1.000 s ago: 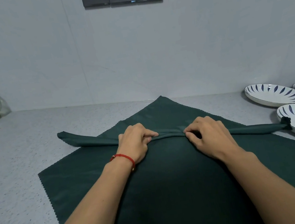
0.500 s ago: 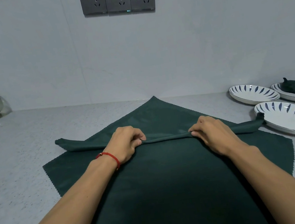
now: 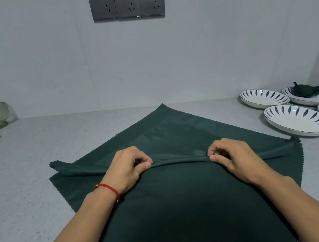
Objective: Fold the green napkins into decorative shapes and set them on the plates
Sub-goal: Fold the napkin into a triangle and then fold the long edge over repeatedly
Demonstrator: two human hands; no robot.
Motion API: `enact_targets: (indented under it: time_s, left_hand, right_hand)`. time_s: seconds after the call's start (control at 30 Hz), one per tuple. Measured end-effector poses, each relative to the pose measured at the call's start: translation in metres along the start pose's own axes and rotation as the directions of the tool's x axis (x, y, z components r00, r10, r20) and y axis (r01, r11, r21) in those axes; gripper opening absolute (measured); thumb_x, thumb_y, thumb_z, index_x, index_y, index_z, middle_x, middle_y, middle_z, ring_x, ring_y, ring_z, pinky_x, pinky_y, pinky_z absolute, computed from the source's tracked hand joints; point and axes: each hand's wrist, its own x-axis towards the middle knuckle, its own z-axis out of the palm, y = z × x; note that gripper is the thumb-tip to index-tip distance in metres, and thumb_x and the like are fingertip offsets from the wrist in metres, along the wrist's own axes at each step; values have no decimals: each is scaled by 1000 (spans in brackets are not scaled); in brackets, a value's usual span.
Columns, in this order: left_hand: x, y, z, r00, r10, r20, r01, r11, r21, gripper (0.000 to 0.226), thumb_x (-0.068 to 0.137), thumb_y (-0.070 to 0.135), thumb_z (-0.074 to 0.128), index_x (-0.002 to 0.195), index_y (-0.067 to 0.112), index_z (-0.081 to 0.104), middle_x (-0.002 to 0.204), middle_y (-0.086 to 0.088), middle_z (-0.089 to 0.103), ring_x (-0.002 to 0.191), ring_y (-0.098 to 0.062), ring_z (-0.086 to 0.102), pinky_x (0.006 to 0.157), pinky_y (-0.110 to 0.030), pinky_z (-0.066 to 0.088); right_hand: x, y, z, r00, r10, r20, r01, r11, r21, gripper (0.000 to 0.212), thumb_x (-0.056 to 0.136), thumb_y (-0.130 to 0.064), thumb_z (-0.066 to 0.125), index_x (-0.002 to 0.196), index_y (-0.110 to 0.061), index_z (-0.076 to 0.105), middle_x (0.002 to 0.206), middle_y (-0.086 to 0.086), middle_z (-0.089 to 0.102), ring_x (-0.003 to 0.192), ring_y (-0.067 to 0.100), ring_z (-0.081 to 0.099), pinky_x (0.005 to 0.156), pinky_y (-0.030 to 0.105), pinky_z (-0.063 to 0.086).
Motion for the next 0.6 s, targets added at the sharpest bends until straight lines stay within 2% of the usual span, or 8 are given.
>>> enact_targets:
  time_s: [0.13, 0.23, 0.43, 0.5, 0.6]
  left_hand:
    - [-4, -4, 2, 998, 56, 2, -56, 997, 50, 4, 88, 27, 75, 90, 30, 78, 90, 14, 60, 90, -4, 54, 82, -19, 42]
    - [-2, -4, 3, 997, 73, 3, -73, 992, 99, 4, 89, 26, 74, 92, 29, 77, 90, 14, 57, 91, -7, 48, 81, -19, 37]
    - [4, 5, 13, 998, -38, -50, 47, 978, 201, 15, 94, 23, 62, 80, 31, 60, 83, 12, 56, 89, -15, 48, 92, -43, 44]
    - [4, 4, 12, 997, -43, -58, 53, 980, 190, 14, 92, 22, 63, 83, 31, 59, 81, 11, 55, 85, -14, 51, 90, -44, 45]
    - [1, 5, 11, 996, -14, -89, 29, 984, 178, 16, 91, 20, 64, 84, 30, 55, 77, 9, 54, 79, -10, 51, 83, -42, 45]
  right_hand:
    - [-3, -2, 3, 998, -56, -15, 54, 993, -100, 5, 95, -37, 63, 91, -34, 65, 94, -19, 57, 92, 7, 53, 83, 36, 47]
    - [-1, -3, 6, 997, -72, -14, 69, 988, -138, 7, 95, -36, 65, 90, -31, 65, 93, -19, 57, 89, 8, 51, 82, 36, 46]
    - [9, -4, 12, 996, 71, -48, -74, 995, -65, 18, 99, -26, 59, 83, -21, 65, 83, -12, 55, 86, 16, 52, 84, 41, 47]
    - [12, -3, 10, 997, 77, -27, -79, 992, -96, 15, 99, -26, 59, 84, -22, 62, 79, -13, 56, 82, 18, 54, 83, 43, 48]
    - [12, -3, 7, 999, 46, -22, -48, 990, -136, 10, 97, -31, 60, 90, -31, 53, 77, -11, 57, 77, 14, 53, 77, 38, 44]
